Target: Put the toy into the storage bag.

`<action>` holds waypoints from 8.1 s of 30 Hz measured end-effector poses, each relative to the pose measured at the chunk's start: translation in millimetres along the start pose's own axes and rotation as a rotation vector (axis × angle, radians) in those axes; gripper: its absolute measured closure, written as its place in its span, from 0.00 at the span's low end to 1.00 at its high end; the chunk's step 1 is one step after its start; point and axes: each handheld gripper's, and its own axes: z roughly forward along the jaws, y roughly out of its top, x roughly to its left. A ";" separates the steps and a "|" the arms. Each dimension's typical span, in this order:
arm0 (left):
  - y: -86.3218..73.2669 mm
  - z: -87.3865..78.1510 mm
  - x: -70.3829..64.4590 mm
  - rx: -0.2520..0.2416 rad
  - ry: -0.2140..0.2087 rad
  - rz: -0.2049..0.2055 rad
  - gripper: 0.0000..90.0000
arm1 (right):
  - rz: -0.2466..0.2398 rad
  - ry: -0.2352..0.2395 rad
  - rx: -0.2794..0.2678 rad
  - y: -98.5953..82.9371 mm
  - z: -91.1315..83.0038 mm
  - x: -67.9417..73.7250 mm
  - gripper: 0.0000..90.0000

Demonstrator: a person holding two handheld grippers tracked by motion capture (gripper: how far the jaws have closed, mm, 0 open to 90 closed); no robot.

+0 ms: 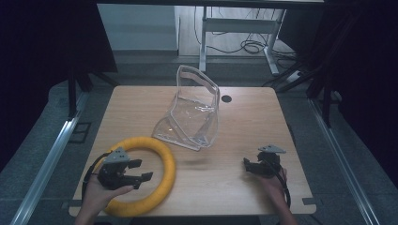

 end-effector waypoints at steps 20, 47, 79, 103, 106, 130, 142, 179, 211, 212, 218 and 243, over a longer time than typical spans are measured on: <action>-25.8 34.6 -27.0 0.323 -0.022 0.115 0.36 | 0.010 -0.012 -0.002 -0.1 0.0 -0.5 0.16; -34.2 77.4 -42.4 0.517 0.079 0.127 0.55 | 0.013 -0.013 -0.004 -0.2 0.1 -0.6 0.16; -9.7 -21.9 7.2 -0.047 -0.121 -0.111 0.57 | 0.014 -0.014 -0.001 0.0 -0.2 -0.5 0.16; 10.3 -59.7 32.1 -0.339 -0.068 -0.153 0.57 | 0.017 -0.017 -0.001 0.0 -0.2 -0.7 0.16; 13.0 -64.1 34.2 -0.374 -0.087 -0.165 0.57 | 0.017 -0.017 -0.001 0.0 -0.2 -0.7 0.16; 36.1 -72.1 31.9 -0.618 -0.194 -0.257 0.57 | 0.017 -0.015 -0.003 0.0 -0.1 -0.7 0.16; 55.9 -63.2 24.4 -0.681 -0.202 -0.264 0.56 | 0.013 -0.016 -0.001 0.0 -0.3 -1.0 0.16; 120.8 -37.5 -12.4 -0.817 -0.098 -0.181 0.56 | 0.014 -0.017 -0.001 0.0 -0.2 -0.9 0.16; 185.1 -33.4 -51.2 -0.846 -0.169 -0.096 0.56 | 0.021 -0.021 -0.005 0.0 -0.1 -0.9 0.17; 187.1 -32.4 -52.2 -0.846 -0.171 -0.094 0.56 | 0.021 -0.021 -0.005 0.0 -0.2 -0.9 0.17; 197.8 -24.8 -56.2 -0.838 -0.197 -0.098 0.56 | 0.017 -0.021 -0.004 0.0 -0.3 -1.2 0.17; 214.1 28.0 -58.9 -0.793 -0.206 -0.129 0.56 | 0.019 -0.022 -0.006 -0.1 0.0 -1.1 0.17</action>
